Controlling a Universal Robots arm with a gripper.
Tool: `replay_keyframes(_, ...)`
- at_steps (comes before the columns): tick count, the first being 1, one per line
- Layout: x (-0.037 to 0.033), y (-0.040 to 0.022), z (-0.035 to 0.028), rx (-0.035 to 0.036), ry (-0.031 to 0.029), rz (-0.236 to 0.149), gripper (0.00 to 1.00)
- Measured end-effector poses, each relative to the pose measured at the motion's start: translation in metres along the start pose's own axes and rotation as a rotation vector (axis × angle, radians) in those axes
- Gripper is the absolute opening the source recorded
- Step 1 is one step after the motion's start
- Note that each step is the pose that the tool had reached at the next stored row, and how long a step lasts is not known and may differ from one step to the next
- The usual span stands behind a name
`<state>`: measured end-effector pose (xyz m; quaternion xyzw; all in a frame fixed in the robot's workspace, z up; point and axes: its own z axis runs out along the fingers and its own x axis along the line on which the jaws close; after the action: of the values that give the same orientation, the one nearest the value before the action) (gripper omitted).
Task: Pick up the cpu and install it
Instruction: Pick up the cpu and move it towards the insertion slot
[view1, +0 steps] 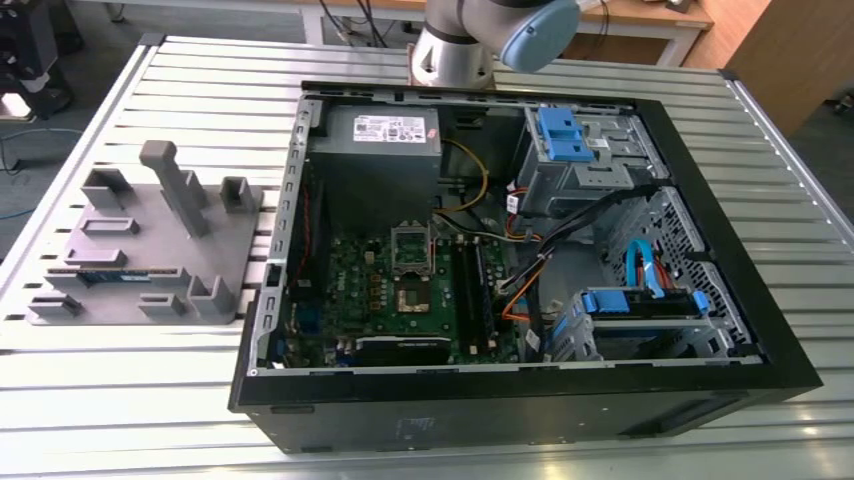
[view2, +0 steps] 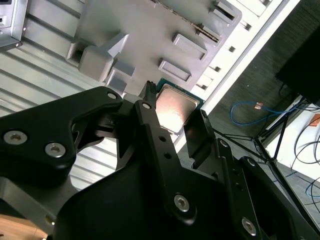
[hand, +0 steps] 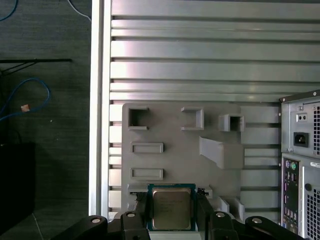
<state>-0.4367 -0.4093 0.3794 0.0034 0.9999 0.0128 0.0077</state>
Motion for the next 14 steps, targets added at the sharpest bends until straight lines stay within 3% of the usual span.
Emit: replay_keyframes(14,-0.0145,0.0001,0.0002,0.0,0.0,0.0,0.47)
